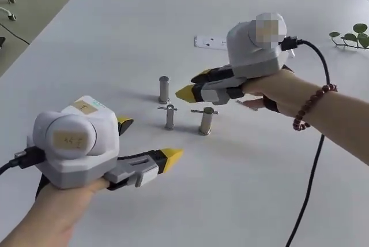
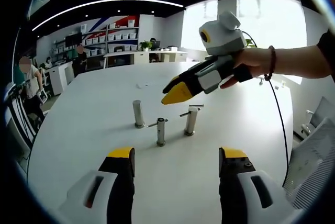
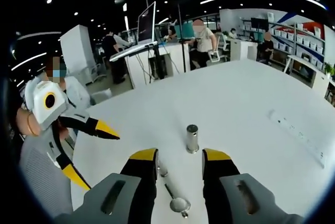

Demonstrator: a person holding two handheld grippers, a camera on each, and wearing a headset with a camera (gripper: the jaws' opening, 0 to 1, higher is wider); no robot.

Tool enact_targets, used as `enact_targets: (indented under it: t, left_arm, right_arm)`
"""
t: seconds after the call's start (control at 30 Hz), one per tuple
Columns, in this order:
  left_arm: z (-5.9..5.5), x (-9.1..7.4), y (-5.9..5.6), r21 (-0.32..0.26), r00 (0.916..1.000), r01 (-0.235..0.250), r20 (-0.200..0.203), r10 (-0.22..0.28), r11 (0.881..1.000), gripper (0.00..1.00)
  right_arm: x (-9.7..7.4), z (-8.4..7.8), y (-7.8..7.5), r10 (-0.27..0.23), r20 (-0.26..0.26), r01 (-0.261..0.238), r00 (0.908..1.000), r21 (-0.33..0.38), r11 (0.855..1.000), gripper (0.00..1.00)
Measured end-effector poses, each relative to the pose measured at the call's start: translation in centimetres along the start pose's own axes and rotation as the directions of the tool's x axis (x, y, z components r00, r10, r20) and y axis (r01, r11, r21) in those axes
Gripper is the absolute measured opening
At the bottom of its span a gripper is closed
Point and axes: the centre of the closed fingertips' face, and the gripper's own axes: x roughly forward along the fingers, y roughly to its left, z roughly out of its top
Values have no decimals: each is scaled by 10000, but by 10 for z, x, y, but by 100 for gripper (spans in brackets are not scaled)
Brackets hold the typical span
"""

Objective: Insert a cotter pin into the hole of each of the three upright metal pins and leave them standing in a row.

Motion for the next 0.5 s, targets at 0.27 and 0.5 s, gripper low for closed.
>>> enact_targets:
  t: [0.27,0.5]
  left_arm:
    - [-4,0,-2,69,10000,27,-25,-27,10000,66]
    - [-6,-1,-6,49,9998,190,-44,-190,9998,68]
  right_arm:
    - [26,14,-10,-445,333,452,9985,-213,9988,28]
    - [52,11,-27,-631,135,631,9979,14,9980,26]
